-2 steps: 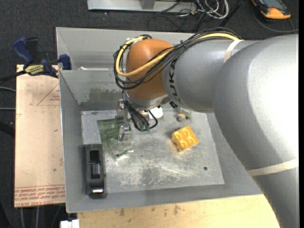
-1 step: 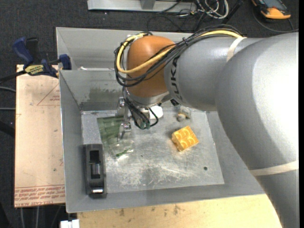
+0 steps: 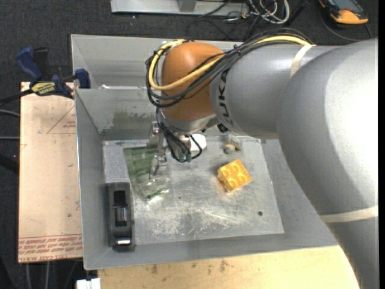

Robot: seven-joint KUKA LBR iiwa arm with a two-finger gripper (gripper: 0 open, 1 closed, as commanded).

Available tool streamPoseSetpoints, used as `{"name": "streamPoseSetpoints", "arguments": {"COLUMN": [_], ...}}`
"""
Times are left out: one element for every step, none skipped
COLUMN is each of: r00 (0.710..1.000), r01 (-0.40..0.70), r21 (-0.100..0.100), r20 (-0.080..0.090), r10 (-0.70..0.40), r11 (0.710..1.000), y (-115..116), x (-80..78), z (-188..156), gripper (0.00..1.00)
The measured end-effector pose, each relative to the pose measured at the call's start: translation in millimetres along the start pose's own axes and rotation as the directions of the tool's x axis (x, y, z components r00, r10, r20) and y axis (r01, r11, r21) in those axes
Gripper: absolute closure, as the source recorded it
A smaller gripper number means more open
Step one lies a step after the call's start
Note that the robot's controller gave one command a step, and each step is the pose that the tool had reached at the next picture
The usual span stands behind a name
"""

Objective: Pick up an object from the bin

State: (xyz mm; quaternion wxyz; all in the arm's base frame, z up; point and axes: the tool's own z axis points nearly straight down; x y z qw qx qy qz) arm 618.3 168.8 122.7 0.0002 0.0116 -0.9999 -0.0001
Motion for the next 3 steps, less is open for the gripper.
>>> {"name": "streamPoseSetpoints", "arguments": {"r00": [1.0,1.0,1.0], "r01": [0.0,0.0,-0.001], "r21": [0.0,-0.001,-0.001], "r20": [0.0,0.003,0.005], "r10": [0.0,0.0,0.001], "r11": [1.0,1.0,1.0], "y": [0.0,0.1,0.1], "x": [0.2,-0.4,-1.0], "z": [-14.3,-24.5,-28.4], "gripper": [1.0,1.0,1.0]}}
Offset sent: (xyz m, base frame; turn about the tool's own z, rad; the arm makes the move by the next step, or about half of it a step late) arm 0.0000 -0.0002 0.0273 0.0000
